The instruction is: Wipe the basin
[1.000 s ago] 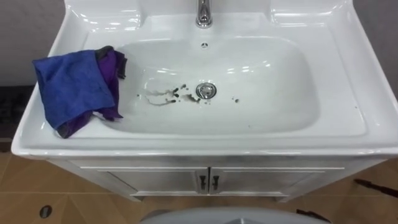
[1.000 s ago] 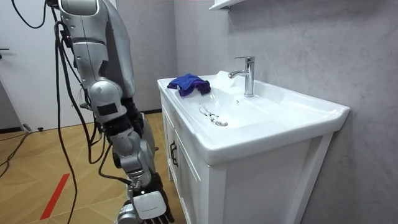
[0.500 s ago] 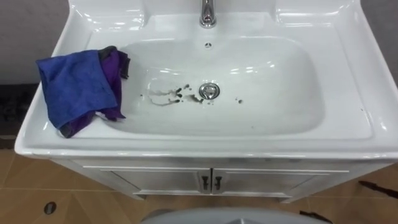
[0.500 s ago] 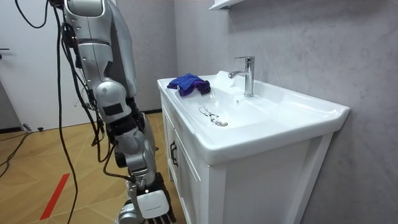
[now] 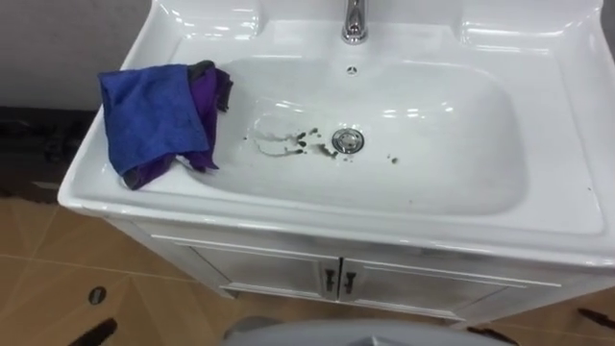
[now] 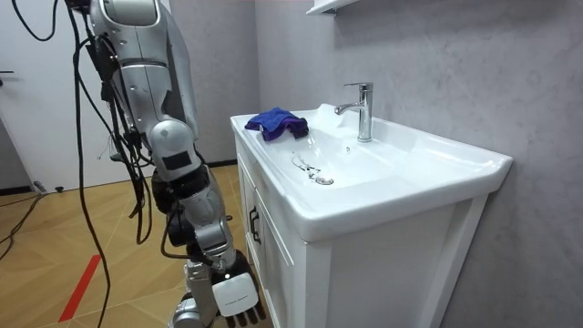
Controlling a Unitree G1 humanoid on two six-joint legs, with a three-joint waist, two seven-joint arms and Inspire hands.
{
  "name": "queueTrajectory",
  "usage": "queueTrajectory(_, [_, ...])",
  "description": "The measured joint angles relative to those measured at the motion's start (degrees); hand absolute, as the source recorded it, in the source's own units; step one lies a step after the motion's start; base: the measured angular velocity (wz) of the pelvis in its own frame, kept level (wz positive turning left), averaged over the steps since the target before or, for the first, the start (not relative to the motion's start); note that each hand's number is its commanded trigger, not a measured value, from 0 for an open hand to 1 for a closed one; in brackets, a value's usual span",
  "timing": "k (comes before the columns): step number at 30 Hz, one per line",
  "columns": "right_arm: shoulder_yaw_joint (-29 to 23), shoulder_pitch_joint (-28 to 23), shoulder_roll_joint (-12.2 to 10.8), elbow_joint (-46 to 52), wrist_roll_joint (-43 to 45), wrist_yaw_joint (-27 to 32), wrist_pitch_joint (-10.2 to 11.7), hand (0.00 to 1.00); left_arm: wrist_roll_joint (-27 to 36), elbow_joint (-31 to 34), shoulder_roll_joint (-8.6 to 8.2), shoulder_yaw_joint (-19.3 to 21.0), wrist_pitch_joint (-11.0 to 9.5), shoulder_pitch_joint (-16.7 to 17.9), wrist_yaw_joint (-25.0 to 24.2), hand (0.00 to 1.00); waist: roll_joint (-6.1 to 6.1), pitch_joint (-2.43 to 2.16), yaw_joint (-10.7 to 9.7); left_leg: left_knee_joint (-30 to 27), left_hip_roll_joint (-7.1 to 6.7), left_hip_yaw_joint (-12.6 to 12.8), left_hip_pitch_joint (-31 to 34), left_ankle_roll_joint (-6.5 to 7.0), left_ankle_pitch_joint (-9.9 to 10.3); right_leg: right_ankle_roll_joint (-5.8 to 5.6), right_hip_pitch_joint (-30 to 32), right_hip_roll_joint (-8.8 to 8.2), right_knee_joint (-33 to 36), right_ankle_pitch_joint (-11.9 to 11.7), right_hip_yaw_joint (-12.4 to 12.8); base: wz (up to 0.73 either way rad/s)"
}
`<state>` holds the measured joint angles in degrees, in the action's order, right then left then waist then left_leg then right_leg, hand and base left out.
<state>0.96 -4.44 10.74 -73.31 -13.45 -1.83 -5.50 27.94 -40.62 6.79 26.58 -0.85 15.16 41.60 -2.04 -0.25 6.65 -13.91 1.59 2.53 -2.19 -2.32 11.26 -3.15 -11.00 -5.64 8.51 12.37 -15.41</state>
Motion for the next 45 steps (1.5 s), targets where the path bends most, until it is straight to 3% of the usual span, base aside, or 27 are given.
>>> queueTrajectory(7, [0.0, -1.1, 0.1, 1.3, 0.5, -0.1, 1.7, 0.0, -1.3, 16.0, 2.52, 2.0, -4.2, -1.1, 9.5, 0.0, 0.01, -0.18, 1.0, 0.6, -0.34, -0.1, 0.0, 0.15, -0.1, -0.14, 0.0, -0.24, -0.5, 0.0, -0.3, 0.02])
queueTrajectory(11, [-0.1, -1.5, 0.1, 2.1, 1.2, 0.0, 2.9, 0.0, -7.2, 22.3, 3.48, 2.7, -6.7, -2.8, 13.1, 0.0, -0.62, -0.11, 0.9, 0.7, -0.34, -0.1, -0.1, 0.15, -0.1, -0.15, 0.0, -0.22, -0.5, 0.0, -0.4, 0.0])
queueTrajectory(14, [0.0, -2.0, 0.1, 2.5, 2.2, -0.1, 3.1, 0.0, -9.4, 26.7, 4.14, 2.8, -7.0, -3.5, 15.1, 0.0, -1.07, -0.1, 0.8, 1.0, -0.34, 0.0, -0.3, 0.15, -0.1, -0.16, 0.0, -0.23, -0.5, 0.0, -0.2, 0.0])
queueTrajectory(21, [0.0, -2.4, 0.0, 2.0, 3.5, -0.9, 5.1, 0.0, -23.6, 36.2, 5.94, 3.1, -8.4, -4.6, 15.5, 0.0, -1.11, -0.05, -0.1, 1.2, -0.36, -0.1, -0.3, 0.15, -0.1, -0.16, -0.1, -0.19, -0.6, 0.0, -0.1, 0.0])
queueTrajectory(23, [-0.1, -2.4, 0.0, 1.5, 3.8, -1.0, 5.7, 0.0, -30.9, 38.5, 6.76, 3.0, -8.4, -6.2, 15.0, 0.0, -1.05, -0.01, -0.3, 1.1, -0.36, -0.1, -0.3, 0.15, -0.1, -0.16, -0.1, -0.19, -0.7, 0.0, -0.1, 0.0])
queueTrajectory(26, [0.0, -2.3, 0.0, 1.5, 3.7, -1.6, 6.5, 0.0, -39.2, 44.5, 7.73, 2.7, -8.4, -6.8, 13.5, 0.0, -0.76, 0.27, -0.7, 1.1, -0.35, -0.1, -0.3, 0.15, -0.1, -0.17, -0.1, -0.21, -0.7, 0.0, -0.1, 0.0])
queueTrajectory(30, [0.0, -2.0, 0.0, 0.8, 2.6, -2.1, 7.2, 0.0, -44.9, 48.6, 7.86, 2.3, -8.5, -6.7, 11.3, 0.0, -0.75, 0.54, -1.8, 1.2, -0.35, -0.1, -0.3, 0.15, -0.1, -0.18, -0.1, -0.2, -0.9, 0.0, -0.1, 0.0])
queueTrajectory(37, [0.5, -1.3, 0.1, -0.5, 2.0, -2.9, 8.3, 0.0, -52.7, 50.7, 7.8, -5.6, -8.2, -6.7, 7.0, 0.0, -0.6, 0.55, -3.4, 1.1, -0.4, -0.2, 0.1, 0.15, -0.1, -0.19, 0.1, -0.19, -0.9, 0.0, -0.2, 0.01])
queueTrajectory(45, [1.2, 0.5, 0.1, -2.7, 1.4, -4.6, 8.8, 0.0, -61.1, 49.5, 5.67, -15.2, -7.9, -4.2, 1.8, 0.0, -0.07, 0.51, -5.1, 1.2, -0.33, 0.6, -0.6, 0.16, -0.1, -0.18, -0.1, -0.2, -0.9, 0.0, 1.0, -0.05])
